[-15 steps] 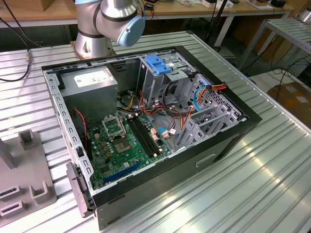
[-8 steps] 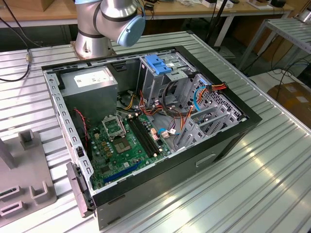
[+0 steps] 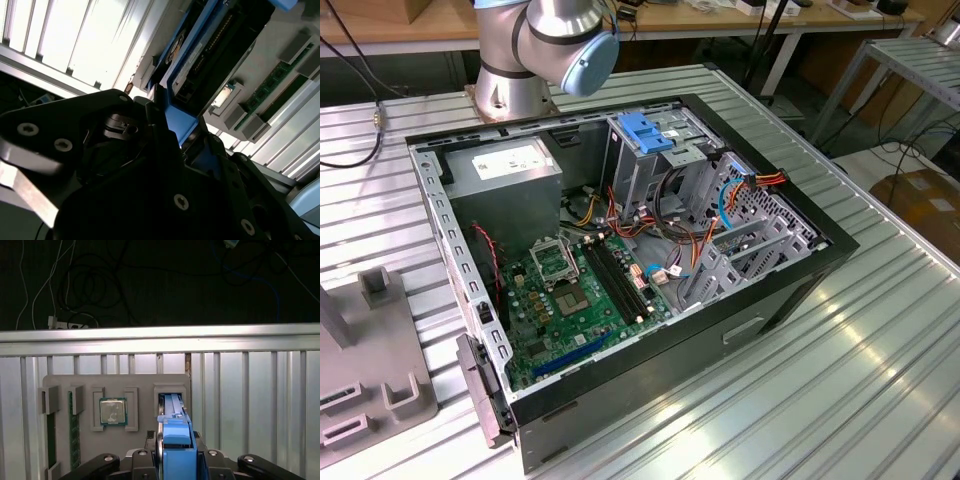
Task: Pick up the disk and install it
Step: 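Pick up the disk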
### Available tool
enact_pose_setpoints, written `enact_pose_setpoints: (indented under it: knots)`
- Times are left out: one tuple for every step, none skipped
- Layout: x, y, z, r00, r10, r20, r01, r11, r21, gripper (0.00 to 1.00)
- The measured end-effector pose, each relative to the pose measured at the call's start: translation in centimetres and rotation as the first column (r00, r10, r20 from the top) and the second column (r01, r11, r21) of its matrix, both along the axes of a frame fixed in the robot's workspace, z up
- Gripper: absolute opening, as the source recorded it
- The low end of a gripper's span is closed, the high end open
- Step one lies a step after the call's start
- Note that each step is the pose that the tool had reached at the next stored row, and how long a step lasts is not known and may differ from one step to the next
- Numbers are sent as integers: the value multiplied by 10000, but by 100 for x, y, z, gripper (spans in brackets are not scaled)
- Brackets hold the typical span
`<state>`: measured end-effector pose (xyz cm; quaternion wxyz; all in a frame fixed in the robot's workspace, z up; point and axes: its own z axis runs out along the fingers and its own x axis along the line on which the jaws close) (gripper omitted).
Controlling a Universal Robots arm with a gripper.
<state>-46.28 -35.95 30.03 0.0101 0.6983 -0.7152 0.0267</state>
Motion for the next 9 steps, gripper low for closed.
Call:
enact_pose_setpoints:
  knots:
    - [0, 0, 0, 10000, 0, 0, 0, 10000, 0, 37]
    - [0, 0, 0, 10000, 0, 0, 0, 10000, 0, 37]
    - [0, 0, 0, 10000, 0, 0, 0, 10000, 0, 37]
    - [0, 0, -1, 10000, -5, 0, 5, 10000, 0, 37]
    - [0, 0, -1, 10000, -15, 0, 15, 10000, 0, 37]
    - [0, 0, -2, 10000, -21, 0, 21, 10000, 0, 37]
    - [0, 0, -3, 10000, -31, 1, 31, 10000, 0, 37]
    - [0, 0, -4, 10000, -71, 0, 71, 10000, 0, 37]
    - [0, 0, -5, 9999, -116, 0, 116, 9999, 0, 37]
